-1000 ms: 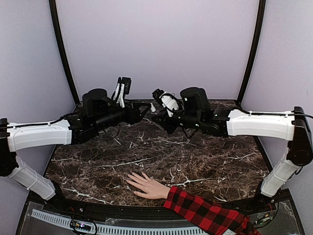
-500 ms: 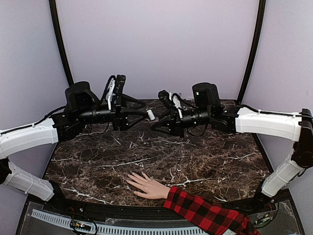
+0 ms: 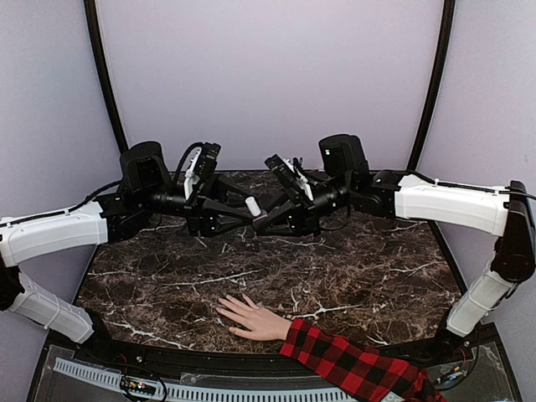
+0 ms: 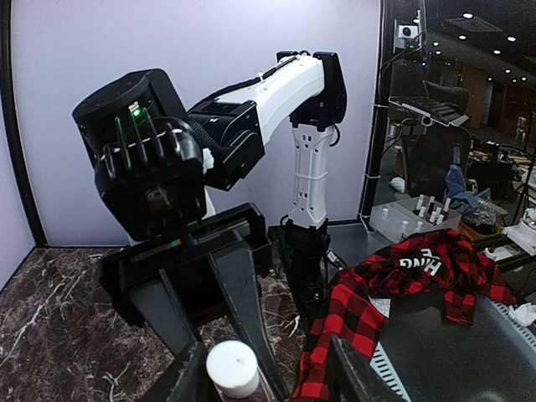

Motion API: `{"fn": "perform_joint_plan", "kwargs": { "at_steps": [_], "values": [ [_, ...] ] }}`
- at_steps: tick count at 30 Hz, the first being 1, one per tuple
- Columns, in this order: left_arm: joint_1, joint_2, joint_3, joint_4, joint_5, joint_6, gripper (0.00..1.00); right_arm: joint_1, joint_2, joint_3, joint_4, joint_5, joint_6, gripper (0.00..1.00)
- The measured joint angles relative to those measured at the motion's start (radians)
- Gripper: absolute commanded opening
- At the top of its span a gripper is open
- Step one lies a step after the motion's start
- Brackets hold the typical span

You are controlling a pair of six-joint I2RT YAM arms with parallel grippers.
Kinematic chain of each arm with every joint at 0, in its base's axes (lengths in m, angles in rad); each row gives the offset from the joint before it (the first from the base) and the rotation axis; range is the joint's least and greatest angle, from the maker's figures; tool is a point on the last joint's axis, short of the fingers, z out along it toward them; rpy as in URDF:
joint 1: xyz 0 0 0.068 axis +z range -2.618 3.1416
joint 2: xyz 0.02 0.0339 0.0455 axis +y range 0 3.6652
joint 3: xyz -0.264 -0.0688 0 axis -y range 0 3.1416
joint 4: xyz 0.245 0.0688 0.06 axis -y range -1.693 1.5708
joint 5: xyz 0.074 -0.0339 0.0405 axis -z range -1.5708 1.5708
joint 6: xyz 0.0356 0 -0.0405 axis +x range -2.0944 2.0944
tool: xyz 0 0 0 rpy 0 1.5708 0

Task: Paint the nails
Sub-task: Unscrew the cap of the nail polish bottle.

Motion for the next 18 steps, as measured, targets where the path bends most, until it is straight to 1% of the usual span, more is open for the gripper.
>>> {"fn": "perform_joint_plan", "kwargs": {
  "at_steps": [3,9,13,18],
  "values": [
    [0.0,0.018,0.0,0.035,0.026,-0.015,0.45,0.004,0.014,0.0,-0.008,-0.024,0.001,0.0],
    [-0.001,0.039,0.0,0.105,0.063,-0.053,0.28,0.006,0.021,0.0,-0.012,-0.051,0.0,0.0],
    [-0.001,0.051,0.0,0.122,0.066,-0.062,0.18,0.006,0.021,0.001,-0.012,-0.064,0.001,0.0],
    [-0.001,0.053,0.0,0.125,0.064,-0.066,0.11,0.007,0.021,0.001,-0.011,-0.064,0.006,0.0]
  ]
}}
